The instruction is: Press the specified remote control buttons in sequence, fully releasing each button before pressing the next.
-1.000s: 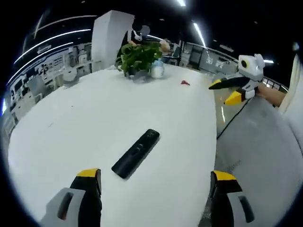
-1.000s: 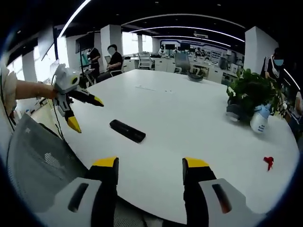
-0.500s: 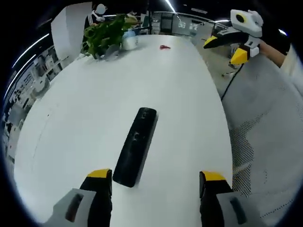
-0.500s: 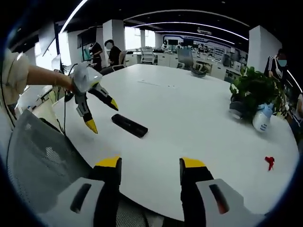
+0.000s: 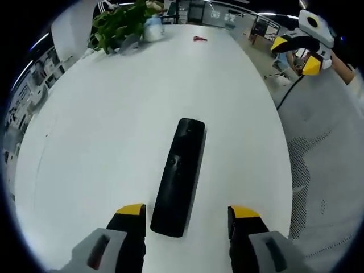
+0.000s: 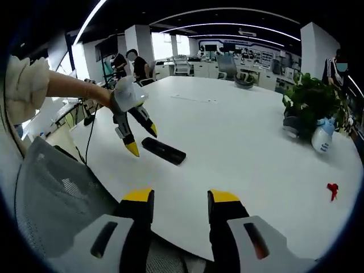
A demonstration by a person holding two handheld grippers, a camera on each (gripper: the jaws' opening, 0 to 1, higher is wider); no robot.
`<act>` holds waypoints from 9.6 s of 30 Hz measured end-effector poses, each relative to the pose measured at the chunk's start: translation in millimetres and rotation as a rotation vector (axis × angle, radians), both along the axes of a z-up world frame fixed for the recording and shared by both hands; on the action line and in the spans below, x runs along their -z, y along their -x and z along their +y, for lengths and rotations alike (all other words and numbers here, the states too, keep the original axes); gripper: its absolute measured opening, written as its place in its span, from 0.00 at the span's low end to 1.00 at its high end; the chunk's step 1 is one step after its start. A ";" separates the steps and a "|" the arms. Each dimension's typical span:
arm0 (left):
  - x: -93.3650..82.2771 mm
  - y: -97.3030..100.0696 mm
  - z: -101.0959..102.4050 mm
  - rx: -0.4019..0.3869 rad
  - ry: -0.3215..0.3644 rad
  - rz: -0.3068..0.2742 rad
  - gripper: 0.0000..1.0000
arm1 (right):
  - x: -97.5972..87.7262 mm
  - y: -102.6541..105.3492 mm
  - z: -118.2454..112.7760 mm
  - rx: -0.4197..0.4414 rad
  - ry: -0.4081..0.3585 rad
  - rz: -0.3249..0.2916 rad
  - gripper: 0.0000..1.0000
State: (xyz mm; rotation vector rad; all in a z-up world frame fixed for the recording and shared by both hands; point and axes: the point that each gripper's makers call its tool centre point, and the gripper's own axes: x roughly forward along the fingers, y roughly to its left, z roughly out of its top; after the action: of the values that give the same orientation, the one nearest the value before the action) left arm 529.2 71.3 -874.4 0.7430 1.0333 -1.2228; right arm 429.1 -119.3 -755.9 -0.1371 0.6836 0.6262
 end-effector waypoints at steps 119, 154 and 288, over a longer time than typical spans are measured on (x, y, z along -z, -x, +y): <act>2.6 125.1 -30.9 0.117 0.150 -0.105 0.25 | 88.6 27.0 49.1 -0.545 0.339 0.328 0.00; 2.7 125.1 -31.1 0.119 0.161 -0.096 0.25 | 113.1 13.1 67.3 -0.673 0.485 0.286 0.00; 2.7 125.1 -30.6 0.118 0.179 -0.093 0.25 | 113.1 19.9 104.4 -0.830 0.401 0.187 0.00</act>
State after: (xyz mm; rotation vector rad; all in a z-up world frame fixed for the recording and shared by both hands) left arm 404.1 40.7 -877.1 0.7215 0.8012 -1.3504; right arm 409.2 -14.9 -869.1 -0.7682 0.9289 1.3000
